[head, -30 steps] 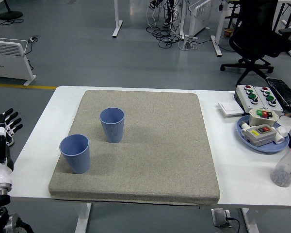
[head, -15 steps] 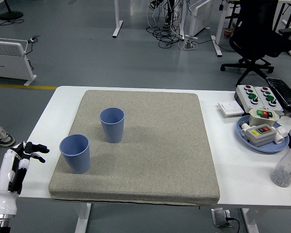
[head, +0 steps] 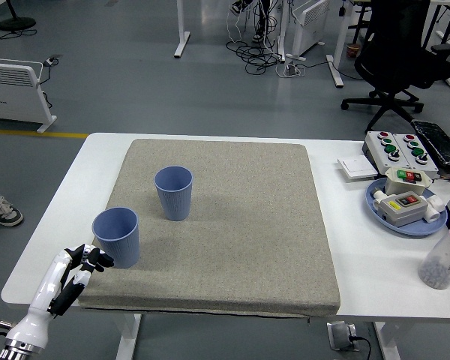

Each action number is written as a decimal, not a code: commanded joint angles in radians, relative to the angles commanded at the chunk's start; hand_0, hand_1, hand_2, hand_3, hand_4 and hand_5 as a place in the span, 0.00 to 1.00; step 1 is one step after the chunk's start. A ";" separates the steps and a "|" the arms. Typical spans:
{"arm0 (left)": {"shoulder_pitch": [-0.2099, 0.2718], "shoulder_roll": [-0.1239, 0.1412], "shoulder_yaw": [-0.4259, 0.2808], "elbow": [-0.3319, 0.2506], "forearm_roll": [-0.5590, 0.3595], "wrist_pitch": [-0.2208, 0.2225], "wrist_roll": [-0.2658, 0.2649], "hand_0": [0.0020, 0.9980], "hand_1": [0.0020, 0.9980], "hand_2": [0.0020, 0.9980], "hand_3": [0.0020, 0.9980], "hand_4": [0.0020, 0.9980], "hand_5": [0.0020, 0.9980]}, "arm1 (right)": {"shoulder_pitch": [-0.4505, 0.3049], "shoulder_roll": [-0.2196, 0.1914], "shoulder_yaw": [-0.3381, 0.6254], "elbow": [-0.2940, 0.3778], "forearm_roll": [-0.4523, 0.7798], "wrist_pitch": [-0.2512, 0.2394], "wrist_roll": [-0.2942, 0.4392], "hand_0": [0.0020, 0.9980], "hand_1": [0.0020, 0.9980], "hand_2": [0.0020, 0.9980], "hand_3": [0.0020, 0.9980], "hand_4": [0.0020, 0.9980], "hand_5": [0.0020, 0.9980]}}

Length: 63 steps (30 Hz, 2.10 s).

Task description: Push cup pick cup insert cup

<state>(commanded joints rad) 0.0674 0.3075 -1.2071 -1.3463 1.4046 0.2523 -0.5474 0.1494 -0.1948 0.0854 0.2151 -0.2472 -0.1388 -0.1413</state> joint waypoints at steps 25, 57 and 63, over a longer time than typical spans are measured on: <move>-0.112 -0.016 0.051 0.121 0.116 -0.048 0.089 0.57 0.59 0.54 0.47 0.56 1.00 | 0.004 0.001 -0.005 0.000 0.007 0.001 0.001 0.73 0.67 0.71 0.60 0.17 0.39; -0.282 -0.055 0.081 0.301 0.106 -0.072 0.117 0.63 0.63 0.57 0.48 0.58 1.00 | 0.014 0.002 0.003 -0.001 -0.003 0.005 -0.002 0.73 0.67 0.71 0.60 0.16 0.39; -0.309 -0.077 0.092 0.338 0.092 -0.076 0.124 0.63 0.64 0.59 0.49 0.58 1.00 | 0.015 0.002 0.006 -0.001 -0.008 0.006 -0.003 0.73 0.67 0.71 0.60 0.16 0.39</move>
<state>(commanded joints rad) -0.2419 0.2303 -1.1149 -1.0085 1.4966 0.1766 -0.4238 0.1645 -0.1925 0.0914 0.2143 -0.2555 -0.1329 -0.1448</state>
